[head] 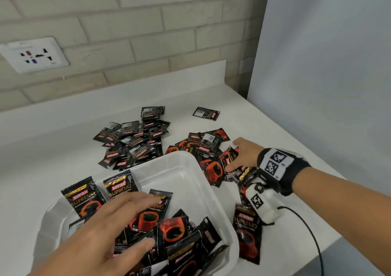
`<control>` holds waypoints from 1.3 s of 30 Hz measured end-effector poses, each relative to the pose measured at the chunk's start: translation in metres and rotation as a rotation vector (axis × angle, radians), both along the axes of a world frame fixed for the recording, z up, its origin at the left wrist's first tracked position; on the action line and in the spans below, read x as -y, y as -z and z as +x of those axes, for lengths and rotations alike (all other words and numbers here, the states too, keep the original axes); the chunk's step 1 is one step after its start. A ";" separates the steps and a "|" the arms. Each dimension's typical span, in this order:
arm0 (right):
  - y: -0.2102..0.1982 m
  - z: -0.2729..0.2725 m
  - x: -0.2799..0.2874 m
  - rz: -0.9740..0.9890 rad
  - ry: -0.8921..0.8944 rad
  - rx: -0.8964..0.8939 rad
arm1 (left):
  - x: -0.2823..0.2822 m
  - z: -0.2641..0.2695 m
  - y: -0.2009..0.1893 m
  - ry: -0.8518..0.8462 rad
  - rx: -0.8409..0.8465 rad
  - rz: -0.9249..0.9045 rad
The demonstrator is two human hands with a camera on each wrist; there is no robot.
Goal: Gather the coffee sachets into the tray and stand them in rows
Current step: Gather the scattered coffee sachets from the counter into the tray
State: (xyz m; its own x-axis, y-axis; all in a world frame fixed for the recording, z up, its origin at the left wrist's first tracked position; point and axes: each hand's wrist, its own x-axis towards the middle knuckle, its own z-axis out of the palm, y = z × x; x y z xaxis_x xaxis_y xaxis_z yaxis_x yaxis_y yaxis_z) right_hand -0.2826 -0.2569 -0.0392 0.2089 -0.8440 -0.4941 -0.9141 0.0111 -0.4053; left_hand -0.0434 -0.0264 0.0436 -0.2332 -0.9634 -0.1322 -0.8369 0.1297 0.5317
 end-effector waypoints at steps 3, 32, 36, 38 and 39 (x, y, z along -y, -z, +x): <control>-0.004 -0.015 0.001 0.050 0.025 0.070 | 0.009 0.002 0.004 -0.039 -0.077 -0.075; -0.098 0.037 -0.078 0.027 -0.292 0.944 | 0.077 -0.027 -0.010 -0.427 -0.741 -0.112; -0.090 0.038 -0.090 0.133 -0.391 0.955 | 0.044 -0.005 -0.007 -0.449 -0.671 -0.076; -0.083 0.041 -0.102 0.060 -0.479 0.879 | 0.023 0.007 -0.001 -0.434 -0.543 -0.033; -0.079 0.044 -0.109 -0.009 -0.537 0.811 | 0.011 0.009 0.000 -0.409 -0.474 0.004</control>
